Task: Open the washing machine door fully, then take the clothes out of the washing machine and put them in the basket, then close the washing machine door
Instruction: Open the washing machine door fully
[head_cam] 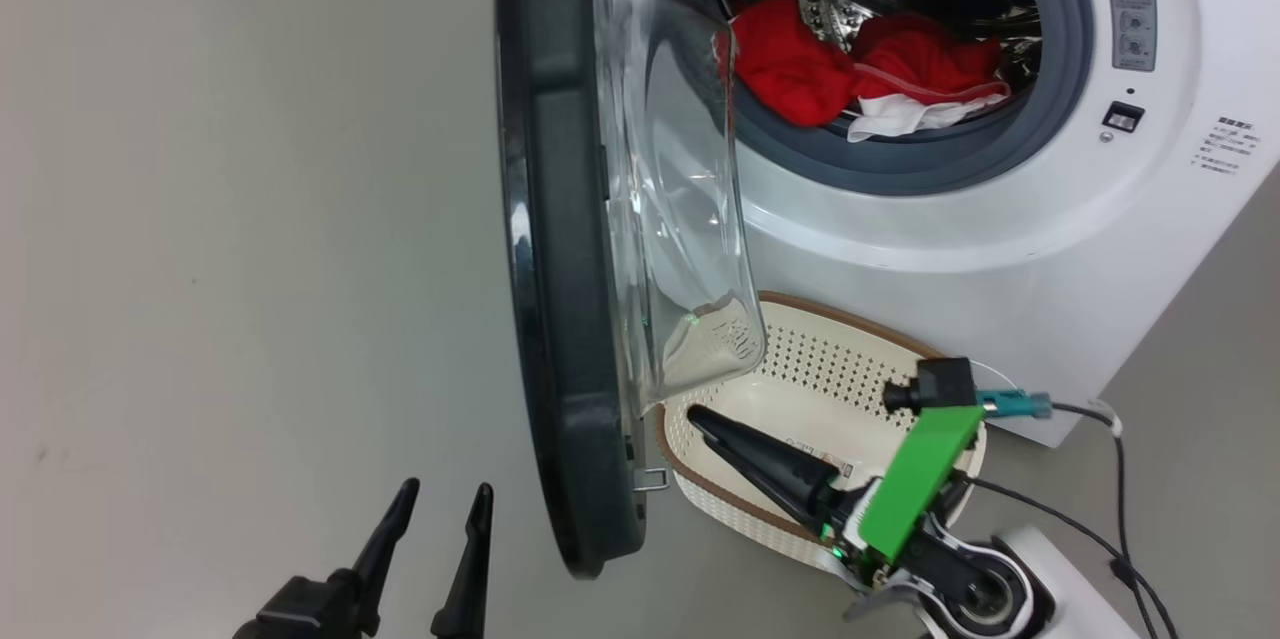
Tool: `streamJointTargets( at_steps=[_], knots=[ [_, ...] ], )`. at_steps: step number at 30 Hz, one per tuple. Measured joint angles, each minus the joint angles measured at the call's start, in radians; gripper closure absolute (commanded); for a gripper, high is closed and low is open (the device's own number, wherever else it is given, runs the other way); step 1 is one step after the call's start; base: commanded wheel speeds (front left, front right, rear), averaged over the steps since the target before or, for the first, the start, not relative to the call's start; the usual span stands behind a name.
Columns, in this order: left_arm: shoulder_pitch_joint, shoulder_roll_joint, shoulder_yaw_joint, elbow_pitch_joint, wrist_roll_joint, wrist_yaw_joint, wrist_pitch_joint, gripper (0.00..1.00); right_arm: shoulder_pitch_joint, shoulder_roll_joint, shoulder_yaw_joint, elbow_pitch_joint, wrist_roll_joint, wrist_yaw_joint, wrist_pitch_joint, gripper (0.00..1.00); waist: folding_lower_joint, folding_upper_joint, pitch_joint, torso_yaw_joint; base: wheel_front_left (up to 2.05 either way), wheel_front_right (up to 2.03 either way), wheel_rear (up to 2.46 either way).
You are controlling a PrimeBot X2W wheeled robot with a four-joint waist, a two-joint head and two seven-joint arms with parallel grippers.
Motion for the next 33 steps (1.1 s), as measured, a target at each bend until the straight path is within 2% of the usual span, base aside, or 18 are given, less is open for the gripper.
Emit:
streamJointTargets(
  at_steps=[12,20,27,33],
  knots=[
    [0.0,0.0,0.007,0.003,0.002,0.0,0.0,0.0,0.114,-0.05,-0.04,0.022,-0.043,0.0,-0.08,0.0,0.0,0.0,-0.008,-0.027,0.0,0.0,0.0],
    [0.0,0.0,0.014,0.003,0.002,0.0,0.0,0.0,0.18,-0.06,-0.067,0.041,-0.053,0.0,-0.16,0.0,0.0,0.0,-0.012,-0.039,0.0,0.0,0.0],
    [0.0,0.0,0.017,0.004,0.002,0.0,0.0,0.0,0.193,-0.09,-0.07,0.075,-0.116,0.0,-0.286,0.0,0.0,0.0,-0.021,-0.049,0.0,0.0,0.0],
    [0.004,0.0,0.019,0.007,0.005,0.0,0.0,0.0,0.209,-0.123,0.003,0.131,-0.206,0.0,-0.406,0.0,0.0,0.0,-0.032,-0.058,0.0,0.0,0.0]
  ],
)
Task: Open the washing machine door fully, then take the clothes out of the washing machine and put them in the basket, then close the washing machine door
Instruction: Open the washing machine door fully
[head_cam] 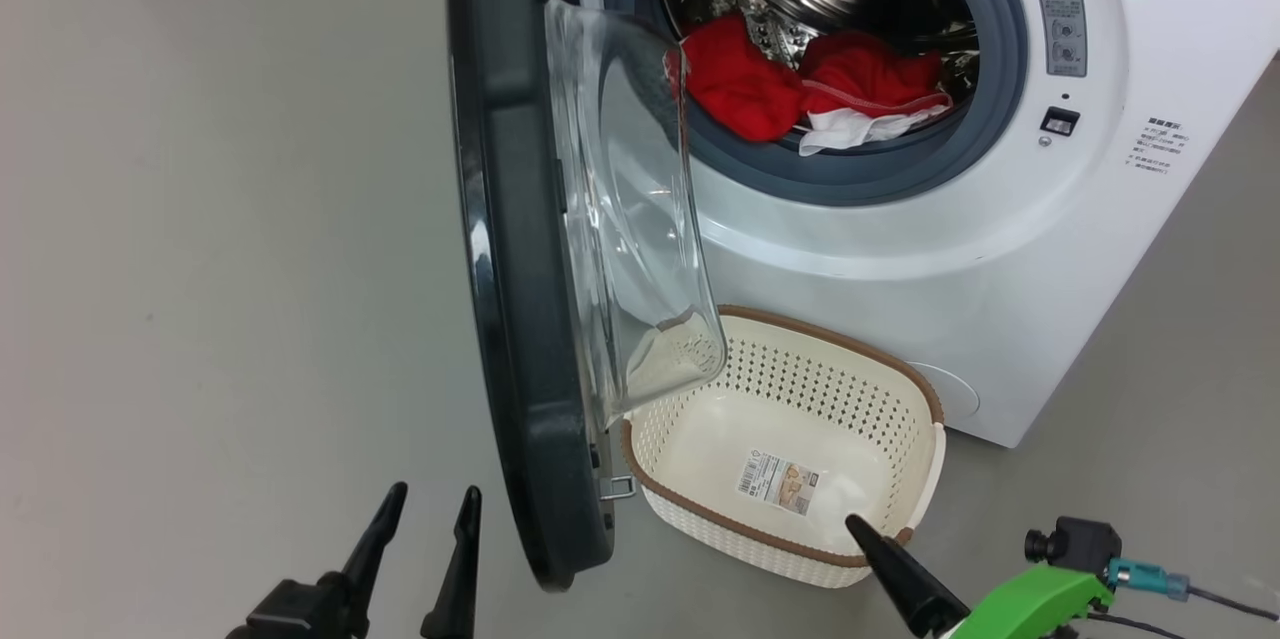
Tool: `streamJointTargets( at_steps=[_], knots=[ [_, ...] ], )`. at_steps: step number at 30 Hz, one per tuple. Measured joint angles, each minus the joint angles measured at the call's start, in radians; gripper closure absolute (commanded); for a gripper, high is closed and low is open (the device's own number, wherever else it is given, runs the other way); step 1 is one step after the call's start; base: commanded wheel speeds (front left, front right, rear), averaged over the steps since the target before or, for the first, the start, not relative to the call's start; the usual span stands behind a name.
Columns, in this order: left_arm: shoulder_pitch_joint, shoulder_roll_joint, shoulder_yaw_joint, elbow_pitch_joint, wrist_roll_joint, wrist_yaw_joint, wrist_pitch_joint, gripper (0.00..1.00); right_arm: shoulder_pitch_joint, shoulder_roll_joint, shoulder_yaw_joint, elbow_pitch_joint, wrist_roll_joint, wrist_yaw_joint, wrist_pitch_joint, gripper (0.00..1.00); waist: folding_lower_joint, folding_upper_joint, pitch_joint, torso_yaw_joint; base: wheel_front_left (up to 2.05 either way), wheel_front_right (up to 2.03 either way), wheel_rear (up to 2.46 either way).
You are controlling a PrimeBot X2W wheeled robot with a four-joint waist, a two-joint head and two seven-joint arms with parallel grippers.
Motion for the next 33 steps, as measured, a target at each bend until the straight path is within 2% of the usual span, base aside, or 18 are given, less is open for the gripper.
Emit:
streamJointTargets(
  at_steps=[9,13,15,18,25,26,33],
  knots=[
    [0.019,0.001,0.002,0.002,0.004,0.0,0.0,0.0,-0.008,-0.052,0.13,0.071,-0.115,0.0,-0.222,0.0,0.0,0.0,-0.012,-0.011,0.0,0.0,0.0],
    [0.02,0.001,0.004,0.002,0.007,0.0,0.0,0.0,-0.023,-0.07,0.152,0.118,-0.206,0.0,-0.266,0.0,0.0,0.0,-0.017,-0.016,0.0,0.0,0.0],
    [0.02,0.001,0.004,0.001,0.007,0.0,0.0,0.0,-0.029,-0.068,0.106,0.122,-0.274,0.0,-0.267,0.0,0.0,0.0,-0.016,-0.018,0.0,0.0,0.0],
    [0.021,0.001,0.005,0.001,0.007,0.0,0.0,0.0,-0.028,-0.052,-0.016,0.107,-0.422,0.0,-0.268,0.0,0.0,0.0,-0.011,-0.02,0.0,0.0,0.0],
    [0.021,0.001,0.008,0.001,0.007,0.0,0.0,0.0,0.023,0.044,-0.222,0.003,-0.759,0.0,-0.272,0.0,0.0,0.0,-0.002,-0.021,0.0,0.0,0.0],
    [0.021,0.001,0.009,0.0,0.007,0.0,0.0,0.0,0.049,0.065,-0.265,-0.03,-0.84,0.0,-0.272,0.0,0.0,0.0,0.0,-0.02,0.0,0.0,0.0],
    [0.02,0.001,0.01,-0.001,0.007,0.0,0.0,0.0,0.1,0.12,-0.381,-0.159,-1.057,0.0,-0.272,0.0,0.0,0.0,0.009,-0.018,0.0,0.0,0.0]
  ],
)
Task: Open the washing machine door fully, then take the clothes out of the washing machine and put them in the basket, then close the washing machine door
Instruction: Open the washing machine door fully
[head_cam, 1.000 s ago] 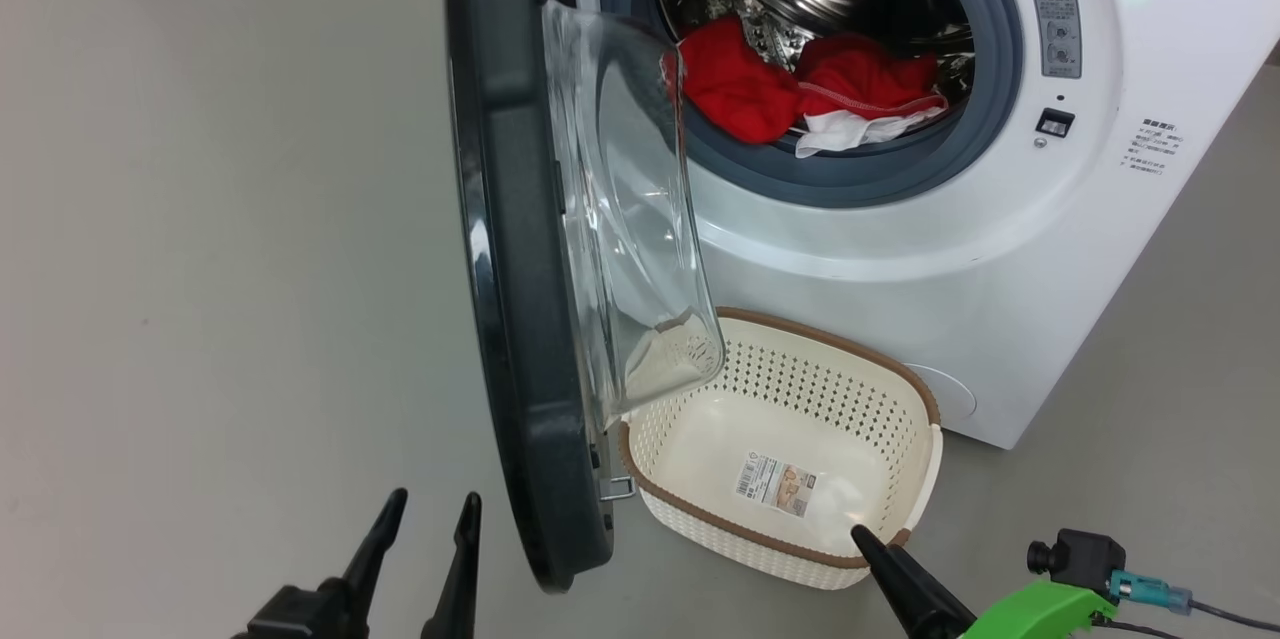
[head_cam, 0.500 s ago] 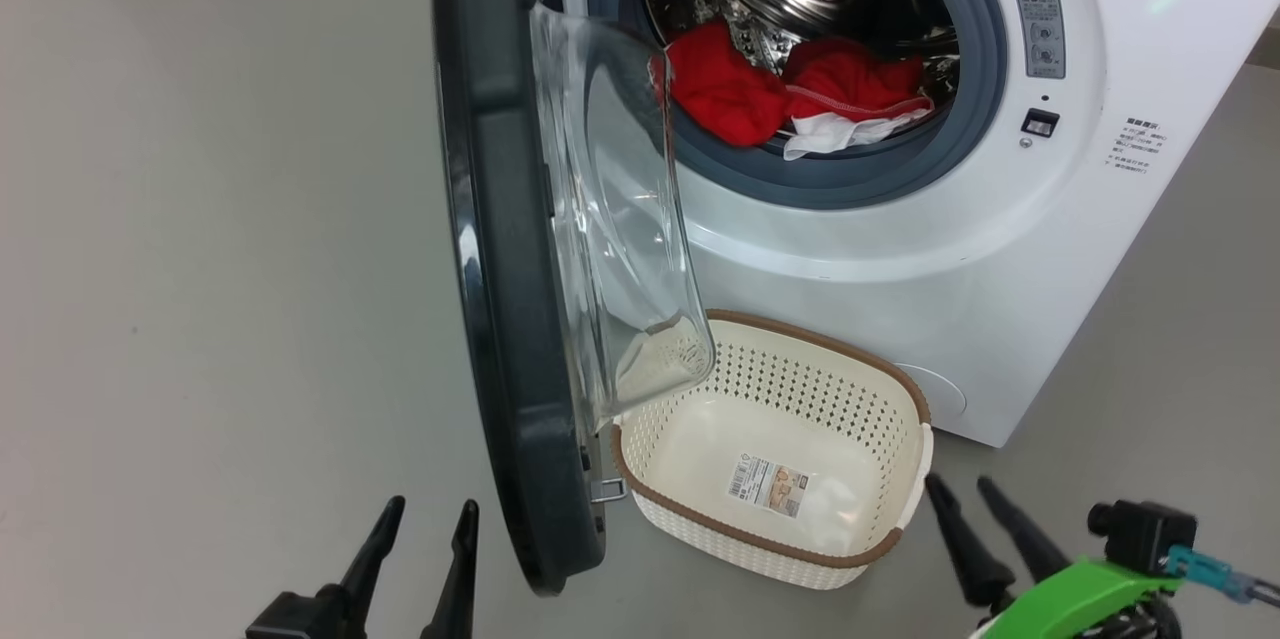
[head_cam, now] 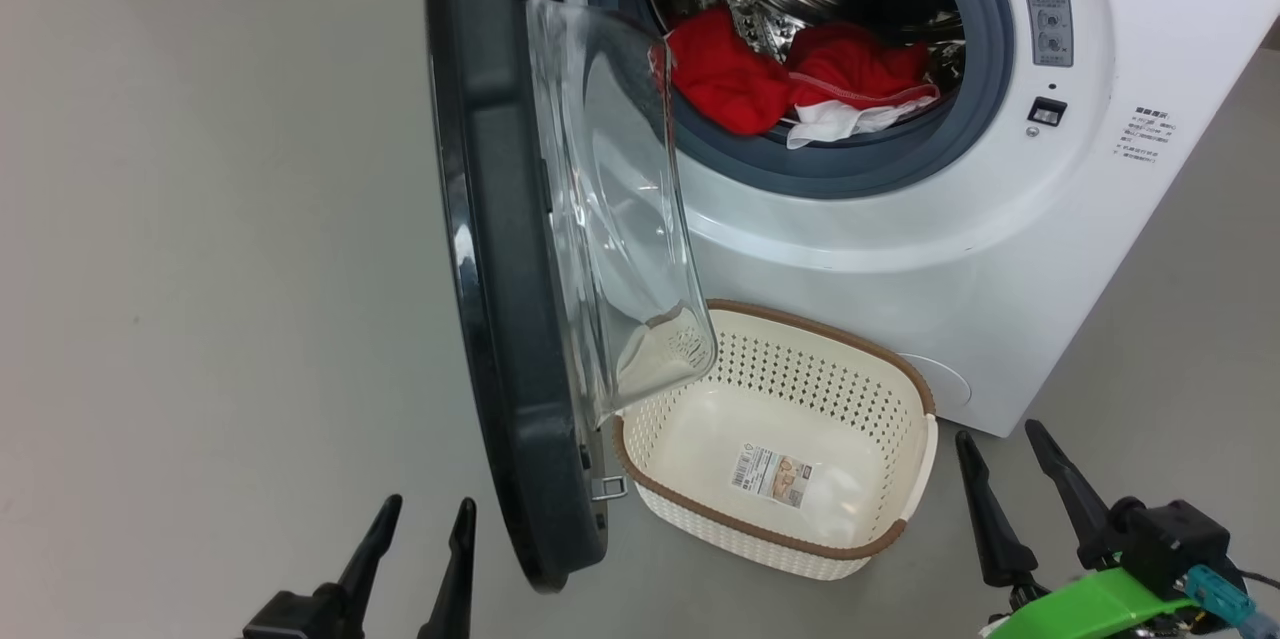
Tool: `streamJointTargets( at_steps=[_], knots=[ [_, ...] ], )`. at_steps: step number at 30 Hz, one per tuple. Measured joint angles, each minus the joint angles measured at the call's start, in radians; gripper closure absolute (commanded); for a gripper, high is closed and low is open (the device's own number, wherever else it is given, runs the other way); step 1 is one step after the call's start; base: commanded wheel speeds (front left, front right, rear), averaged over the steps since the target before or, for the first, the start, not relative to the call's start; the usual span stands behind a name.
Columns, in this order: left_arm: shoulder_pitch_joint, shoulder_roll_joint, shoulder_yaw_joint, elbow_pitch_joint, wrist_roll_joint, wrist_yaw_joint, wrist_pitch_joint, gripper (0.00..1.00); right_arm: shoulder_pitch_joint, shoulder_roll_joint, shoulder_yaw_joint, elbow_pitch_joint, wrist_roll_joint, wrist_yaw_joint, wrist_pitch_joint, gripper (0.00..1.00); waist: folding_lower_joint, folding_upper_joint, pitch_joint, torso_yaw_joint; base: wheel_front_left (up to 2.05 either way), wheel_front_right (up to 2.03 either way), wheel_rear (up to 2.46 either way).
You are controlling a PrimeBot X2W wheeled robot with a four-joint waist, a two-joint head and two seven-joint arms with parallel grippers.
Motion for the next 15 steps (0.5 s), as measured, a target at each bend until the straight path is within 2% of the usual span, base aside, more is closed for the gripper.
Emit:
streamJointTargets(
  at_steps=[6,15],
  knots=[
    [-0.001,0.0,0.002,0.0,0.0,0.0,0.0,0.0,0.049,0.023,-0.04,-0.018,-0.057,0.0,0.0,0.0,0.0,0.0,0.004,0.004,0.0,0.0,0.0],
    [-0.002,0.0,0.007,0.0,0.0,-0.001,0.0,0.0,0.062,0.028,-0.049,-0.014,-0.065,0.0,0.0,0.0,0.0,0.0,0.01,0.003,0.0,0.0,0.0]
  ],
)
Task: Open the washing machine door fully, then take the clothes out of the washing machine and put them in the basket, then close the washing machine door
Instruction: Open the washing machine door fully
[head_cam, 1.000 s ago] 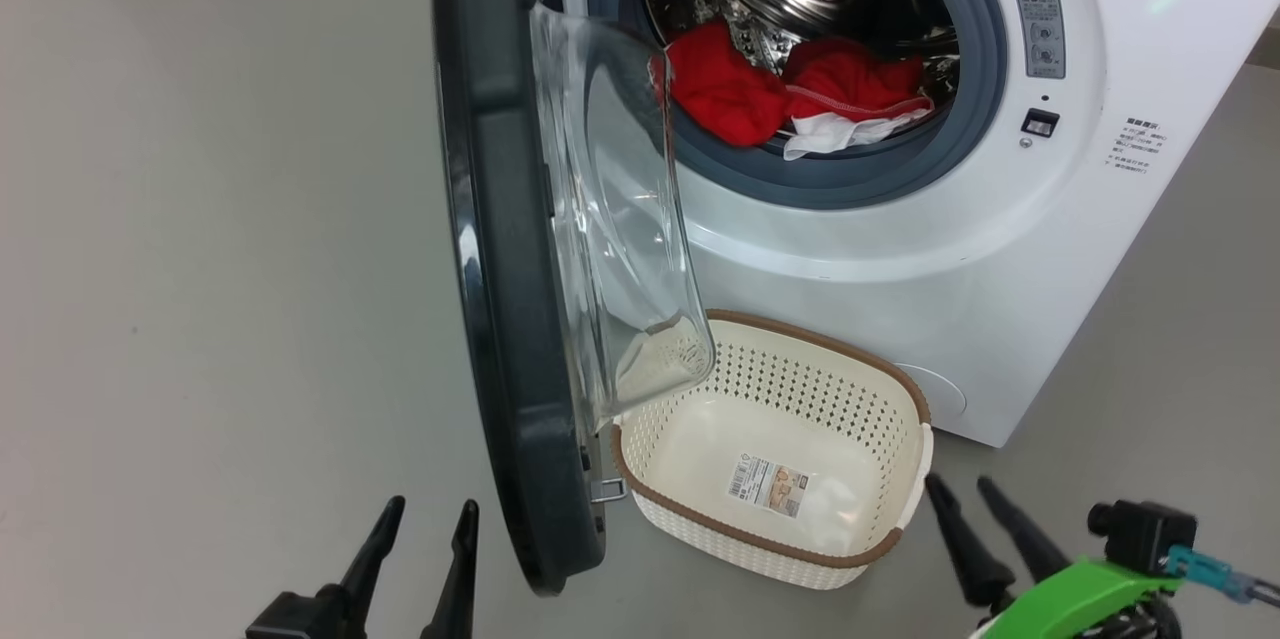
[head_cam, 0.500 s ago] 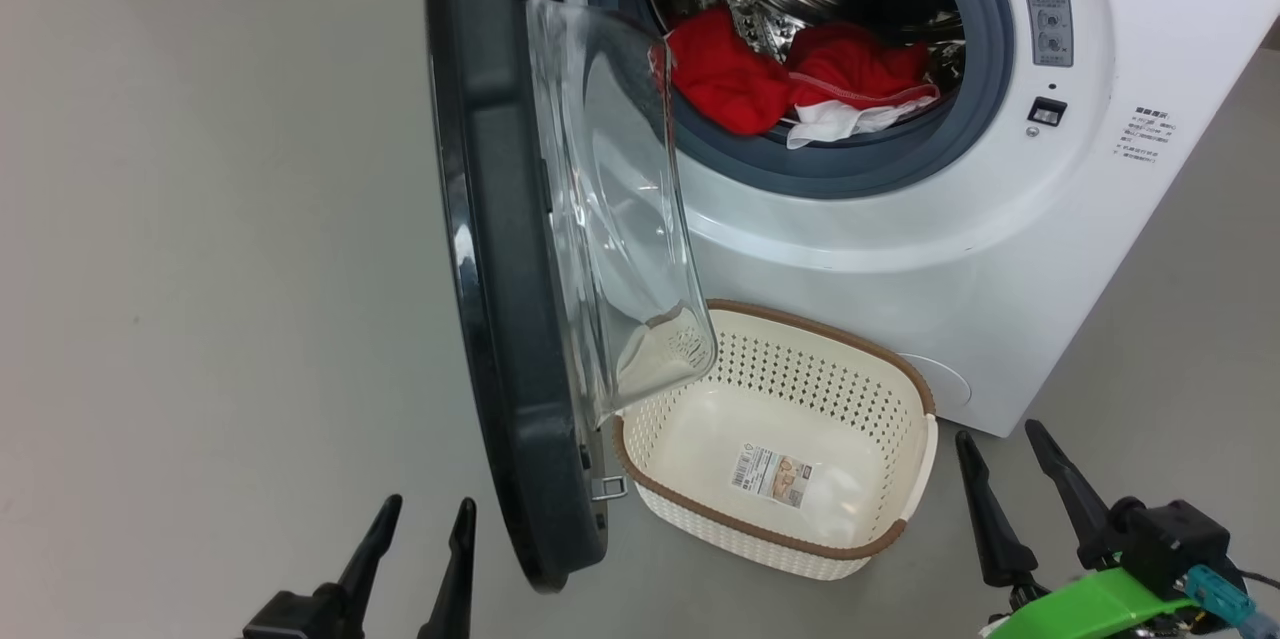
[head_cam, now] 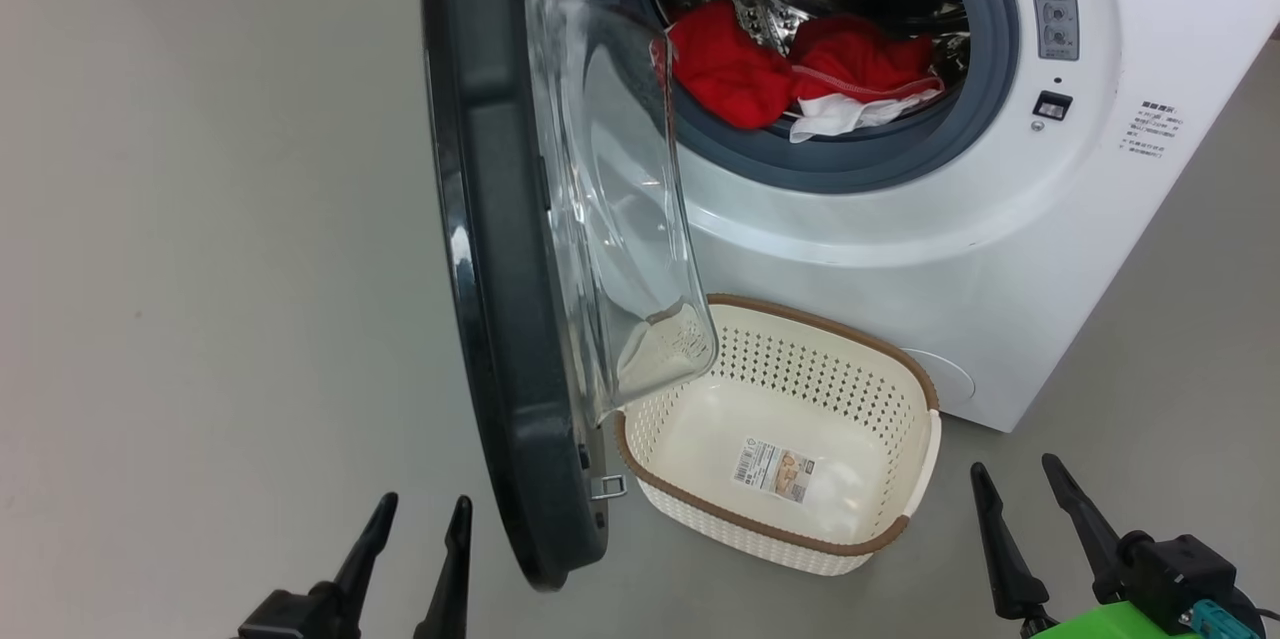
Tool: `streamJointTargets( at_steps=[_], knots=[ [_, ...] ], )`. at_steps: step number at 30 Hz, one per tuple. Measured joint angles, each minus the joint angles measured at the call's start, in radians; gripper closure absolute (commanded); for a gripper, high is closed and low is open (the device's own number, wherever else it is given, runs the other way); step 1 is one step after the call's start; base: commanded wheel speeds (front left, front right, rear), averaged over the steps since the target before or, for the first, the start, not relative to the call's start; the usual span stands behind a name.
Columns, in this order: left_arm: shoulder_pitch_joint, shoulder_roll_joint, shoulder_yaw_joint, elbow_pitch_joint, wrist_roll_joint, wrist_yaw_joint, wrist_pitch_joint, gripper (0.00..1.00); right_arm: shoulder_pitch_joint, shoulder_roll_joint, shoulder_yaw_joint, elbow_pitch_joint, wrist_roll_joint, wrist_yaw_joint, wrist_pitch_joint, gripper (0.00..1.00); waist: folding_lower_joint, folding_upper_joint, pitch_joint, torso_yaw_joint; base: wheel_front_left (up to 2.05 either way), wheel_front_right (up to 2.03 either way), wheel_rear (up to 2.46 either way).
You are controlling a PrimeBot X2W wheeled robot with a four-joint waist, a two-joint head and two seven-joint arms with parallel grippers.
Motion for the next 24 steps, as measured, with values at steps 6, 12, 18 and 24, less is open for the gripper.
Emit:
streamJointTargets(
  at_steps=[6,12,18,24],
  knots=[
    [-0.001,0.0,0.004,-0.006,-0.005,0.0,0.0,0.11,0.0,0.0,0.0,-0.001,0.008,0.0,0.0,0.0,0.0,0.0,0.006,0.0,0.0,0.0,0.0],
    [-0.008,-0.001,0.053,-0.091,-0.06,0.006,0.0,1.0,-0.001,0.001,-0.001,-0.002,0.01,0.0,0.0,0.0,0.0,0.0,0.012,0.001,0.0,0.0,0.0],
    [-0.069,-0.001,0.086,-0.332,-0.058,0.016,-0.004,1.0,-0.004,0.001,0.0,-0.004,0.01,0.0,0.0,0.0,0.0,0.0,0.021,0.002,0.0,0.0,0.0],
    [-0.09,-0.001,0.024,-0.538,-0.058,0.02,-0.007,1.0,-0.004,0.002,0.003,-0.005,0.01,0.0,0.0,0.0,0.0,0.0,0.029,-0.002,0.0,0.0,0.0]
  ],
)
